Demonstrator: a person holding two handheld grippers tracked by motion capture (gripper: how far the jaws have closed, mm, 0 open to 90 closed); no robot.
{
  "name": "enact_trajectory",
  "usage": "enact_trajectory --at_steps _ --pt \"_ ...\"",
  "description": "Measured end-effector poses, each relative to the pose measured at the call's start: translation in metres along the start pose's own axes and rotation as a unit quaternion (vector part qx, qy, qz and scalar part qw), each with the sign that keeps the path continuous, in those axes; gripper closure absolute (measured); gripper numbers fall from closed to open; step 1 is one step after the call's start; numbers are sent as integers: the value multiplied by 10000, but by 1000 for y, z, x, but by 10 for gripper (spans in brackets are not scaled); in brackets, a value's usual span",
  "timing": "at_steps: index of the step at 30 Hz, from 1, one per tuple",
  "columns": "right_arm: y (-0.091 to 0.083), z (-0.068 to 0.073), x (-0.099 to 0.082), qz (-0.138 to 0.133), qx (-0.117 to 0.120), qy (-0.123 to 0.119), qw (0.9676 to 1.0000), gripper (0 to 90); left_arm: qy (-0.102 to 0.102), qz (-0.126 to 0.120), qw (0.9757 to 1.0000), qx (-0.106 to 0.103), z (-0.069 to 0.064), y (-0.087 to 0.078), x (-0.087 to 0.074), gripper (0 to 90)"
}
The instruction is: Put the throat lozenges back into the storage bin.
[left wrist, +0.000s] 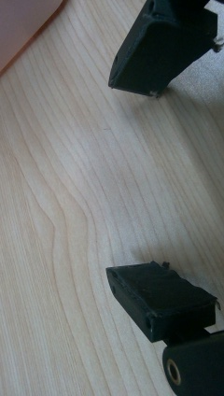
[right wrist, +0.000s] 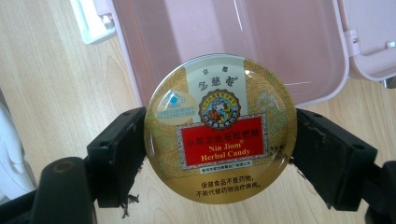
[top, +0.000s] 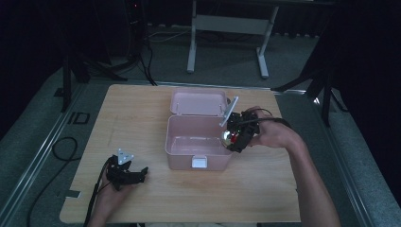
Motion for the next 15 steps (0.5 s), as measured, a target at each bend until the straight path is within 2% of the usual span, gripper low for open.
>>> enact_trajectory --at_steps 15 --pt "5 0 11 48 80 -67 9999 207 1 0 10000 0 0 0 0 98"
Point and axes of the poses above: each handheld gripper's, and its own axes: y roughly forward along the jaws, x roughly out of its top, z roughly to its left, the point moved 2 cm from there along y, roughly forward along the jaws, and after that the axes turned 5 degrees about -x, right-handed, at the moved point
